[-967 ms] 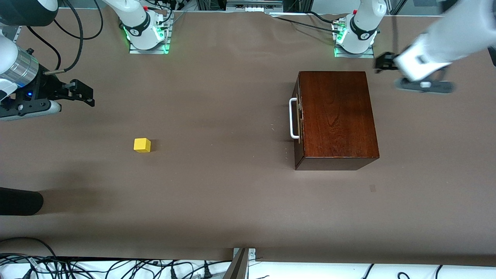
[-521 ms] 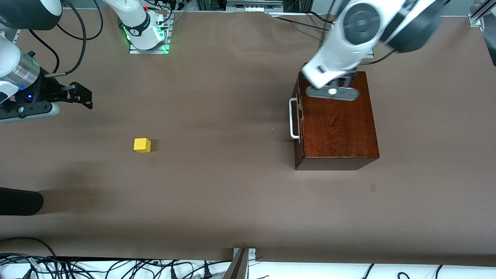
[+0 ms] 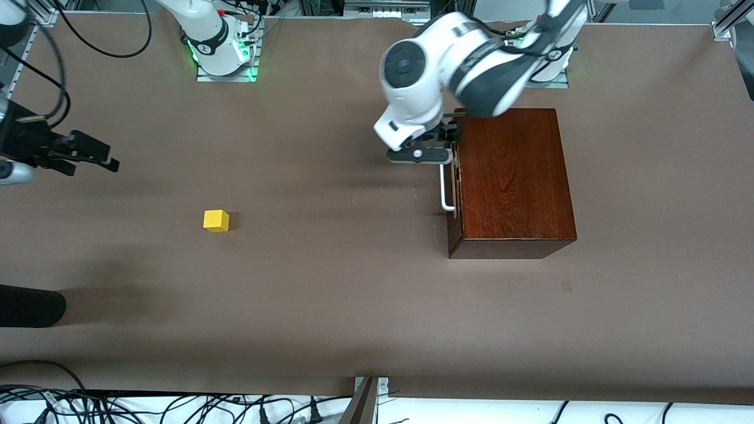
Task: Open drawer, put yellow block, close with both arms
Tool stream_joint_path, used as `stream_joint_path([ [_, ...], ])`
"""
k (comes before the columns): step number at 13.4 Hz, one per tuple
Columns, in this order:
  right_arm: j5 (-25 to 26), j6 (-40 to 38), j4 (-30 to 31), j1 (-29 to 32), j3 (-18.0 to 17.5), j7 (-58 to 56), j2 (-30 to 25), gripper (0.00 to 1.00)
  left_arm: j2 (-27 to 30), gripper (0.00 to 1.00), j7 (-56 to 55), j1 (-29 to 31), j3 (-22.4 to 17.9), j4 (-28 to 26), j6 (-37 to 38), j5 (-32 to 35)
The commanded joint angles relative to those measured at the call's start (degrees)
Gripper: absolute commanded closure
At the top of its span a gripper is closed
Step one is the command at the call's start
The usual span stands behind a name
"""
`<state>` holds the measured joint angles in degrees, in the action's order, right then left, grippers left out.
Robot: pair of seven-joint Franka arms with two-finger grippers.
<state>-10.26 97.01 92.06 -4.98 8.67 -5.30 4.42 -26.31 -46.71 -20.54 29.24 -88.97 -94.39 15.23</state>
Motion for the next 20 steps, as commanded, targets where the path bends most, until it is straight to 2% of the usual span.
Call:
stream_joint_path([
  [1,-0.64,-0.86,-1.27,-0.29,-0.67,0.02,0.33,0.00,-3.48,0.00,-0.58,-1.16,-0.15,2.49,0.97,6.20],
  [3,-0.38,-0.94,-1.26,-0.38,-0.76,0.11,0.06,0.00,-5.75,0.00,-0.58,-1.17,-0.15,2.31,0.88,9.36],
  [5,3.03,-1.03,-1.26,-1.26,-1.19,0.55,-0.03,0.00,-7.61,0.00,-1.28,-1.34,-0.15,2.22,-0.26,11.92],
  [7,4.19,-1.03,-1.26,-1.52,-1.63,-0.06,0.06,0.00,-8.75,0.00,-2.33,-1.52,-0.50,2.14,-2.54,12.11],
  [10,10.86,-2.78,-1.00,-5.55,-1.81,0.63,0.24,0.00,-10.77,0.00,-3.47,-1.52,-0.50,2.14,-3.25,15.52],
  [15,11.05,-3.40,-1.18,-6.18,-1.90,2.75,0.24,0.00,-12.97,0.00,-6.02,-1.52,-0.33,2.31,-5.98,16.33],
  [20,10.96,-3.49,-1.18,-6.18,-1.81,2.57,0.15,0.00,-13.67,0.00,-9.53,-2.74,-0.15,2.49,-14.48,15.19],
])
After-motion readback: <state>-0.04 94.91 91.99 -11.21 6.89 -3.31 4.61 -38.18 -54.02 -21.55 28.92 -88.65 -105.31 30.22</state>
